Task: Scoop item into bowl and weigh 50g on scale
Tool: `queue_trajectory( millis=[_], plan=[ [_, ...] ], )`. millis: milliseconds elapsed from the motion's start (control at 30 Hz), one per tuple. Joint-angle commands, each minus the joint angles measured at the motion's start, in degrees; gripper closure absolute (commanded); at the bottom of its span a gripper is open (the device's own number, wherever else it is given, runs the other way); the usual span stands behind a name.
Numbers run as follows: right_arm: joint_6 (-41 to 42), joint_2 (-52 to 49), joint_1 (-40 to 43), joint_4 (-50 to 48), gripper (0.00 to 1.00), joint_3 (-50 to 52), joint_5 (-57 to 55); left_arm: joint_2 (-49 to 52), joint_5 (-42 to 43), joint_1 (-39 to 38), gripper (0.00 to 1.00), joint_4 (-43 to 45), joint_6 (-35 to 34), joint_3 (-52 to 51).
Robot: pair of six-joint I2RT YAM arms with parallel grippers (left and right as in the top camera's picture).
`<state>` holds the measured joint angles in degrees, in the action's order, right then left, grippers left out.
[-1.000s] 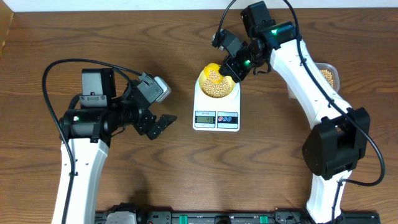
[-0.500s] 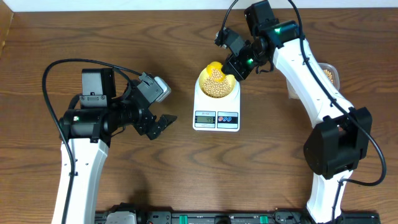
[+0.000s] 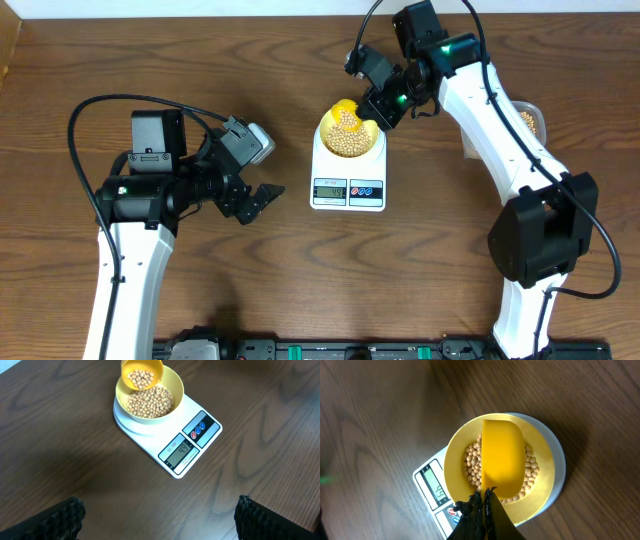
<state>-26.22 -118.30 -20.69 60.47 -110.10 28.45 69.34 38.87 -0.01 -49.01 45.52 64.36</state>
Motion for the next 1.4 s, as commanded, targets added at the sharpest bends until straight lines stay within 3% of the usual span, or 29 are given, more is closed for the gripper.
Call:
queue_trajectory(
  millis=[0,1367],
  plan=[
    [-1.8,1.8,0.4,0.0,0.99,-1.0,0.6,0.0,0.5,0.3,0.02,0.0,1.0,0.3],
    [-13.1,1.8,0.3,-1.6,0.99,-1.0,-0.4,0.0,0.5,0.3,0.03,0.0,1.0,0.3]
  ],
)
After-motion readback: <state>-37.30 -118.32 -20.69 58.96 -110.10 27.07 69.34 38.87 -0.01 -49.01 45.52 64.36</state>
